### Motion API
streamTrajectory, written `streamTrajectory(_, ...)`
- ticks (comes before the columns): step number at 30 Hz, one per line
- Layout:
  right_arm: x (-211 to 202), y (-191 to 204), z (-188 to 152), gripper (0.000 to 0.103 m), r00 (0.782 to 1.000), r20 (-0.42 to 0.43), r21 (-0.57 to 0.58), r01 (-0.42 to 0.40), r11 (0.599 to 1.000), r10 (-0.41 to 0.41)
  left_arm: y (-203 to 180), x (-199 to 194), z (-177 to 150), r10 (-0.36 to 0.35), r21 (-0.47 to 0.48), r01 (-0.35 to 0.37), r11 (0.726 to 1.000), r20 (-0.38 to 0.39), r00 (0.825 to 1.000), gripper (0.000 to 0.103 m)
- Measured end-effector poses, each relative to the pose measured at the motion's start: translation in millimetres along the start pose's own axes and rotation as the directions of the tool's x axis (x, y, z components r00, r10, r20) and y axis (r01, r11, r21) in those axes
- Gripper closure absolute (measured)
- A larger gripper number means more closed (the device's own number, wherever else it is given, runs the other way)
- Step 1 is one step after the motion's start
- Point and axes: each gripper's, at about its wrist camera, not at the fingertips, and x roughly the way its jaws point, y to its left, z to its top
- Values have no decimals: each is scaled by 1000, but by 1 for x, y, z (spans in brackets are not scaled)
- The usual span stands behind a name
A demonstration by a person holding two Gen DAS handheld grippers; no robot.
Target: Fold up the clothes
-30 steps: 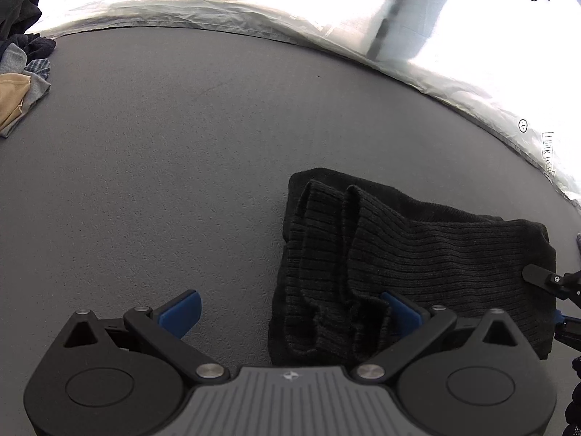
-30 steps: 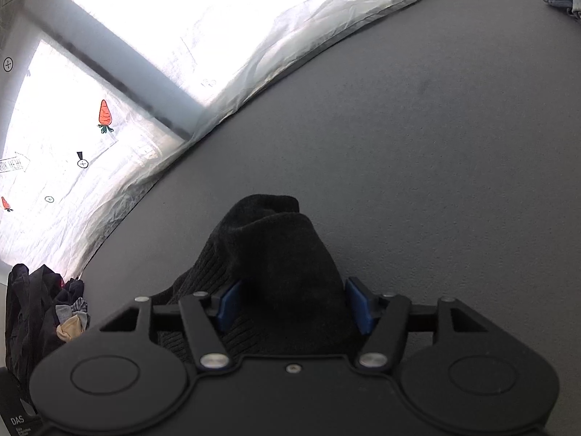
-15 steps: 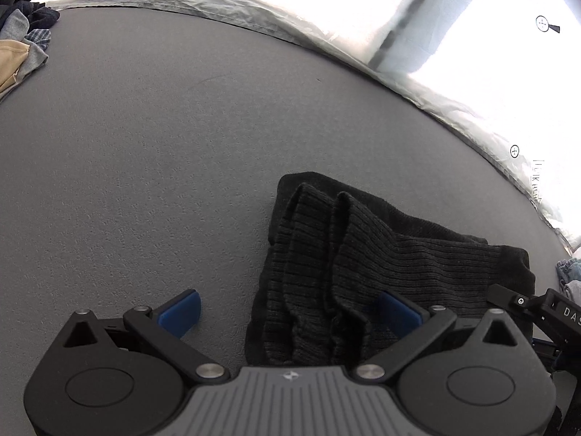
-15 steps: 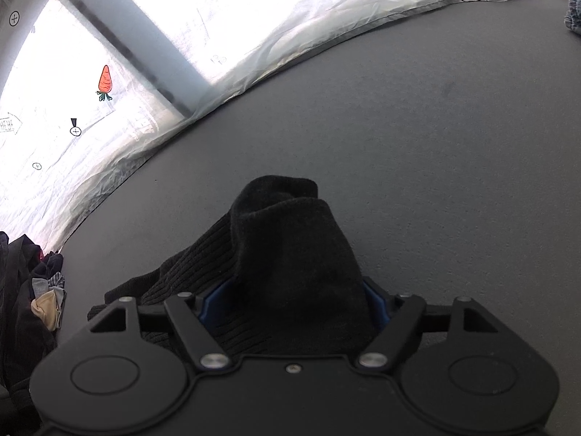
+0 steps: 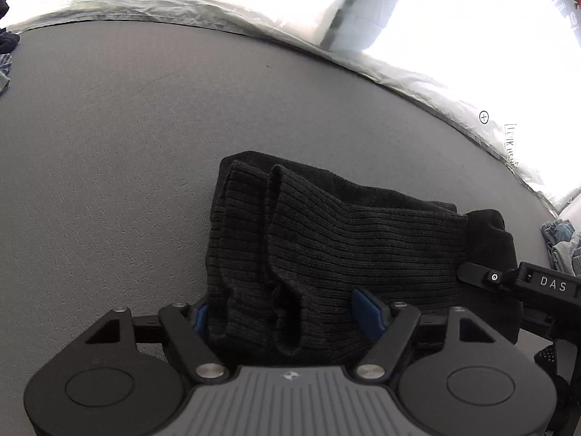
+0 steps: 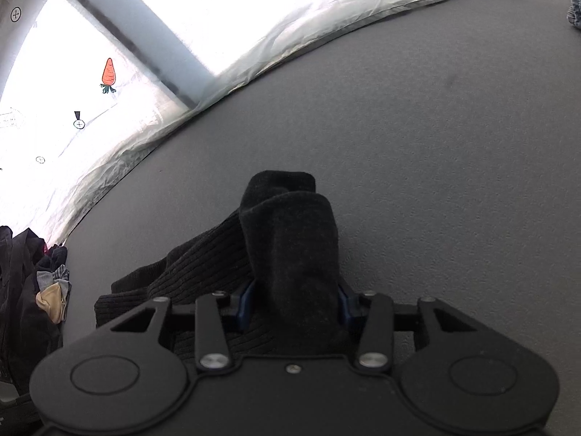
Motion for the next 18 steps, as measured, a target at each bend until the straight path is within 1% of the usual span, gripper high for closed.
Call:
streamTrajectory(1, -3, 2, -1, 72, 1000, 5, -4, -1, 1000, 1, 1, -2, 0, -3, -6, 3, 1000, 3, 1000, 45)
streamTrajectory(3, -8, 6, -2, 81, 1000, 17, -10, -3, 1000, 3, 2, -5, 2, -6, -10, 6, 1000, 7, 1000, 53)
streamTrajectory(4, -11, 7, -3, 83, 1000, 28, -2, -9, 1000, 9, 1, -8, 1, 0, 0, 0, 1000, 15, 1000, 59)
streamTrajectory(7, -26, 8, -8, 87, 998, 53, 45, -49, 998, 46, -2, -20, -2, 5, 34, -7, 999, 42, 999, 72)
streamTrajectory(9, -37, 8, -11, 88, 995, 69, 69, -74, 995, 69, -5, -30, -4, -8, 47, 5, 999, 64, 998, 77)
streamTrajectory(10, -44, 9, -13, 89, 994, 80, 70, -81, 994, 76, -8, -39, -8, -27, 64, 21, 998, 85, 996, 78)
streamTrajectory(12, -57, 12, -17, 90, 992, 97, 72, -93, 993, 86, -18, -51, -12, -36, 116, 23, 993, 111, 993, 79)
streamTrajectory(15, -77, 16, -27, 91, 988, 119, 72, -107, 992, 98, -31, -69, -22, -63, 169, 39, 985, 138, 988, 79)
streamTrajectory(18, -98, 20, -38, 91, 985, 140, 65, -115, 991, 105, -39, -90, -39, -99, 188, 69, 980, 157, 983, 79)
